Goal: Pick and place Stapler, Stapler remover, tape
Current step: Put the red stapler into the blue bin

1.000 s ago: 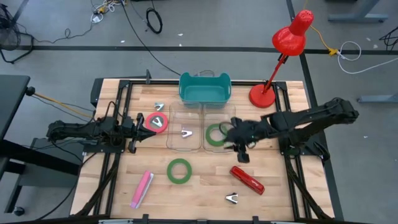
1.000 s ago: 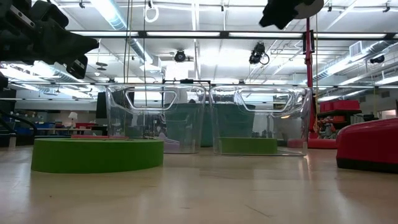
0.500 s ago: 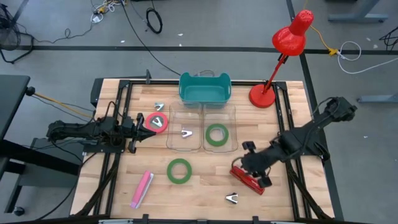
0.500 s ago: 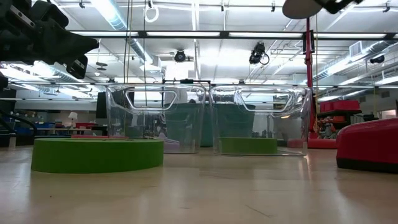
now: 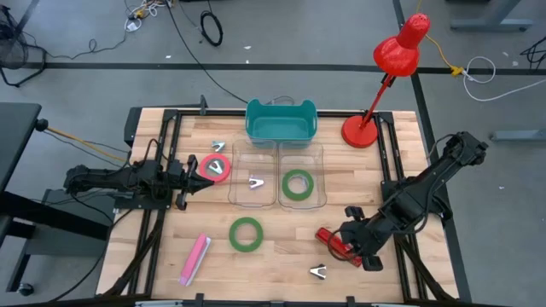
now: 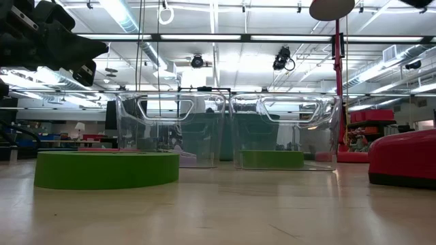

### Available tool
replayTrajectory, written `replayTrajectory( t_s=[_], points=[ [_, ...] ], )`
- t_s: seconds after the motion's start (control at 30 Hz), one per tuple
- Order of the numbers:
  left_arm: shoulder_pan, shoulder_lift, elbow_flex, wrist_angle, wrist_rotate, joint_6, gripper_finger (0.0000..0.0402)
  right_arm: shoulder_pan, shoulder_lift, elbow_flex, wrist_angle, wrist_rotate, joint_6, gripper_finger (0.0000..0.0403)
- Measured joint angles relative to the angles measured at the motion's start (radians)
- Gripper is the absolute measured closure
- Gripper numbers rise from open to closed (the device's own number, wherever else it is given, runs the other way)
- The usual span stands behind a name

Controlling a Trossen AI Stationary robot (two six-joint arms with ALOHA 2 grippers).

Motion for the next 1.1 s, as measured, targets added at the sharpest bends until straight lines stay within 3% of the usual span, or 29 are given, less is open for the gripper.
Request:
replayTrajectory(
  t_s=[0.67,1.1],
  points=[
    [0.000,0.000,0.000,0.000,0.000,0.001,0.0399,-0.008,0.212,0.000,-0.076,-0.005,0.086,0.0123],
    [0.000,0.000,0.000,0.000,0.000,0.000,0.0399,-0.035,0.315,0.000,-0.091,0.013,0.227,0.0100]
  ],
)
